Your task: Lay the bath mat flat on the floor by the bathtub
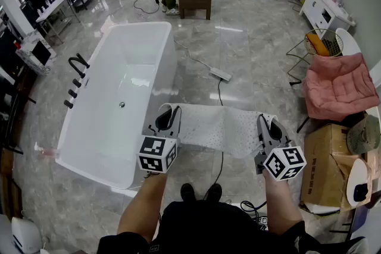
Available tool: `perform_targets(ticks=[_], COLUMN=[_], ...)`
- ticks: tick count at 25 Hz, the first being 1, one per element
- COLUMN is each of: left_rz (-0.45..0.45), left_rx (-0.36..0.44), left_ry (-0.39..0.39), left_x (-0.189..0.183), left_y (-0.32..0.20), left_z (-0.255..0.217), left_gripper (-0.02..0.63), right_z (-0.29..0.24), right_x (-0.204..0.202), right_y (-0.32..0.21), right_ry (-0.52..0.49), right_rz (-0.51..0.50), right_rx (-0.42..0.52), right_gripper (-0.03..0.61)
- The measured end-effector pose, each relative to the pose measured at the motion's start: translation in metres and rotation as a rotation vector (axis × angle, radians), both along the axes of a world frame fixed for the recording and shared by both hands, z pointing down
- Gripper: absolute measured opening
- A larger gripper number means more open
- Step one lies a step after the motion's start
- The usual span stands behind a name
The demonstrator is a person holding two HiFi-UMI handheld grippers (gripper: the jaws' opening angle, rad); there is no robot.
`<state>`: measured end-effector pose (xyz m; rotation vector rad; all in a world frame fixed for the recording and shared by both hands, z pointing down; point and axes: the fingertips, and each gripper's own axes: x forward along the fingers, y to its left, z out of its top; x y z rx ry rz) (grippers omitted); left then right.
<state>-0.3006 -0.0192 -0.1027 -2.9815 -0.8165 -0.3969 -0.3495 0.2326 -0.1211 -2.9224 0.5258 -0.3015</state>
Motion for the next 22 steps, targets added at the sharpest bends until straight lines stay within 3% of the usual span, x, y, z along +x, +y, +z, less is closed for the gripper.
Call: perform_targets(ticks=[13, 22], left_rz=[-0.014, -0.001], left_rx=[-0.008, 0.021], left_ry=[-0.049, -0.087], left_x=[-0.009, -0.017], left_y=[0.026, 0.067], left_z=[0.027, 0.044], left_gripper=[0.023, 0.023], right_z=[0.022, 0.052], right_x=[-0.006, -0.014], right_y=[0.023, 0.053], right_ry=[-0.041, -0.086], right_rz=[-0.006, -0.03], right_rx=[0.029, 0.103], right_gripper=[0.021, 0.021])
